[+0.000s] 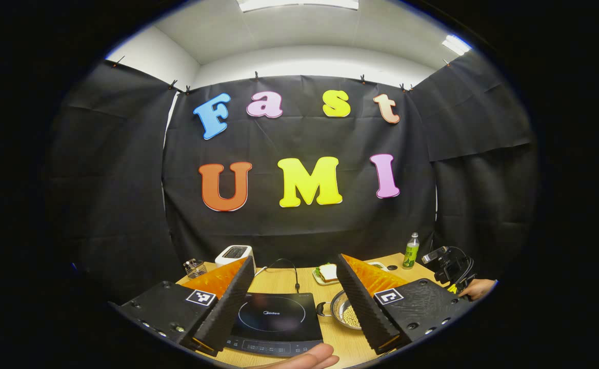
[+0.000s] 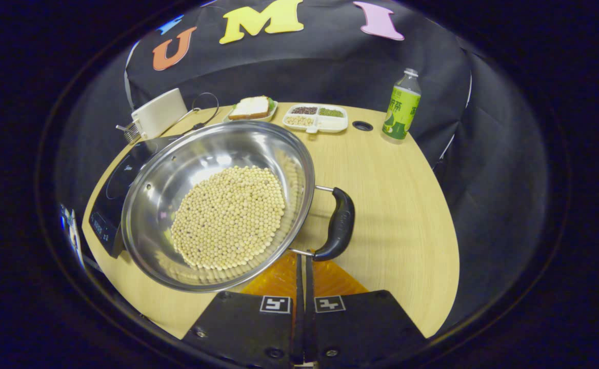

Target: First push the handle of the pot to place it horizontally, then grasp the pot with both hands and set it on the induction cooktop.

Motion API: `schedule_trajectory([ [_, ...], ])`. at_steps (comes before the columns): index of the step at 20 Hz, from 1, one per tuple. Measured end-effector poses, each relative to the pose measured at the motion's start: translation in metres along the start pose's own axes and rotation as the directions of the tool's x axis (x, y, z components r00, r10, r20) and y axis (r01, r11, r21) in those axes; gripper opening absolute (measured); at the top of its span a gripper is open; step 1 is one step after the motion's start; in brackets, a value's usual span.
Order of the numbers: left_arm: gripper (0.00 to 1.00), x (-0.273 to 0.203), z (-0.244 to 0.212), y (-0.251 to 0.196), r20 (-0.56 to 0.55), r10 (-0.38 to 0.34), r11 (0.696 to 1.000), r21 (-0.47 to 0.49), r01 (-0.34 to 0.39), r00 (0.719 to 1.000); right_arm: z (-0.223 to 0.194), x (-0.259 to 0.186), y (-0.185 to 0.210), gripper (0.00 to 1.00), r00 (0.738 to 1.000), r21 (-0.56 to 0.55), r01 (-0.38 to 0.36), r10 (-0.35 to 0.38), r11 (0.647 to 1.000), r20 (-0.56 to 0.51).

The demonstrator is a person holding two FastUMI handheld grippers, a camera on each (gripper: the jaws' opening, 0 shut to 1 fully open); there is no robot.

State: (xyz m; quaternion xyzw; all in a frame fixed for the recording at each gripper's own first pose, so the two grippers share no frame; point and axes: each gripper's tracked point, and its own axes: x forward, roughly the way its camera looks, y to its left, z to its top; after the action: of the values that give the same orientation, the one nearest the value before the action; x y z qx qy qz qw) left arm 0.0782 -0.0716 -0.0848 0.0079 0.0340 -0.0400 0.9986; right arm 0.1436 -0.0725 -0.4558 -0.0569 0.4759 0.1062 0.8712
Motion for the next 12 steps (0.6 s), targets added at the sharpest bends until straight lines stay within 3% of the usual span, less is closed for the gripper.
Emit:
schedule_trajectory([
  [5,0.96,0.031,-0.018,-0.008,-0.025,-0.021,0.998,-0.067,0.019,0.999,0.022,-0.008,-0.009,0.01,0.993,-0.016,0.032,-0.030,0.999,0.110],
  [9,0.96,0.054,-0.042,-0.011,-0.067,-0.019,0.998,-0.060,0.015,0.998,0.050,-0.043,-0.019,0.01,0.962,0.000,0.081,-0.078,0.997,0.262],
  [11,0.96,0.064,-0.057,-0.016,-0.092,-0.028,0.998,-0.060,0.023,0.995,0.062,-0.064,-0.015,0.21,0.938,-0.024,0.097,-0.083,0.995,0.336],
  [12,0.96,0.069,-0.064,-0.020,-0.103,-0.037,0.997,-0.065,0.031,0.994,0.068,-0.073,-0.015,0.23,0.924,-0.031,0.109,-0.090,0.994,0.371],
])
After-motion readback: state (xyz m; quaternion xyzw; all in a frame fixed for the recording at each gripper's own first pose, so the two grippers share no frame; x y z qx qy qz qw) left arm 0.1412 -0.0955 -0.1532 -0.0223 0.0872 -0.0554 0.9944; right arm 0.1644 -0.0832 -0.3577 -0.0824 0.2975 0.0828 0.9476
